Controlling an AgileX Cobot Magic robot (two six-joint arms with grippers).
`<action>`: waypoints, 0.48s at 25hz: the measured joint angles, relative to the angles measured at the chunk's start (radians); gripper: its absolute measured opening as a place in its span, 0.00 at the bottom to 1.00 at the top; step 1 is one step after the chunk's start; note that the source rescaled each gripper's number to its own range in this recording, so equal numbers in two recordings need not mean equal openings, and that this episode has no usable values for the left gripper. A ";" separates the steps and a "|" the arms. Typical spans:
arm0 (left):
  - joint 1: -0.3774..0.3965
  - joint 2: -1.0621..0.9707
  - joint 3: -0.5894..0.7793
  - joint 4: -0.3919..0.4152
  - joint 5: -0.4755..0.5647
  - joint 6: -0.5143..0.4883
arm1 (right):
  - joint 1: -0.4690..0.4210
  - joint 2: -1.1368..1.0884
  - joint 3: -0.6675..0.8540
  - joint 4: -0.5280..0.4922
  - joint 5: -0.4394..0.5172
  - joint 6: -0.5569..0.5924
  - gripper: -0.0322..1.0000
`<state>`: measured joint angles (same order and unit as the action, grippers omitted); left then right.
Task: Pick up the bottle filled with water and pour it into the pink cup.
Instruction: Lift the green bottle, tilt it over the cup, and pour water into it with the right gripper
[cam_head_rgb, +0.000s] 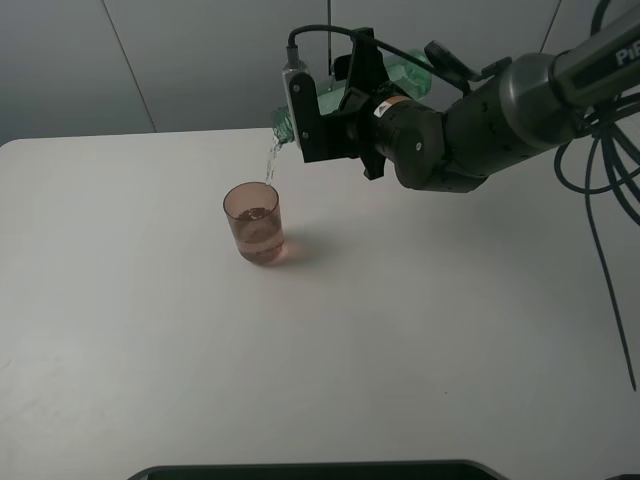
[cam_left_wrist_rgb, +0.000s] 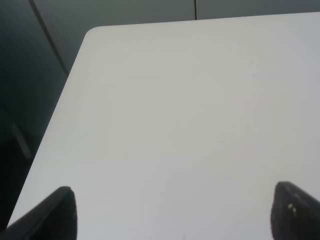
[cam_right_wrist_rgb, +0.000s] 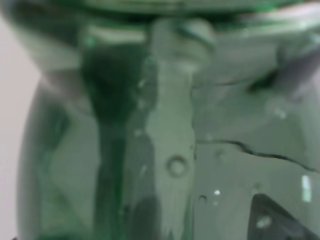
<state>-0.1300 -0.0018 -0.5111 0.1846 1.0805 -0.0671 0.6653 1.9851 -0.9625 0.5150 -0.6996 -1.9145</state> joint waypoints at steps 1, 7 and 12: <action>0.000 0.000 0.000 0.000 0.000 0.000 | 0.000 0.000 0.000 0.000 0.000 0.000 0.03; 0.000 0.000 0.000 0.000 0.000 0.000 | 0.000 0.000 0.000 0.000 0.000 0.000 0.03; 0.000 0.000 0.000 0.000 0.000 0.002 | 0.000 0.000 0.000 -0.004 0.000 -0.001 0.03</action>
<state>-0.1300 -0.0018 -0.5111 0.1846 1.0805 -0.0652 0.6653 1.9851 -0.9625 0.5115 -0.6996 -1.9152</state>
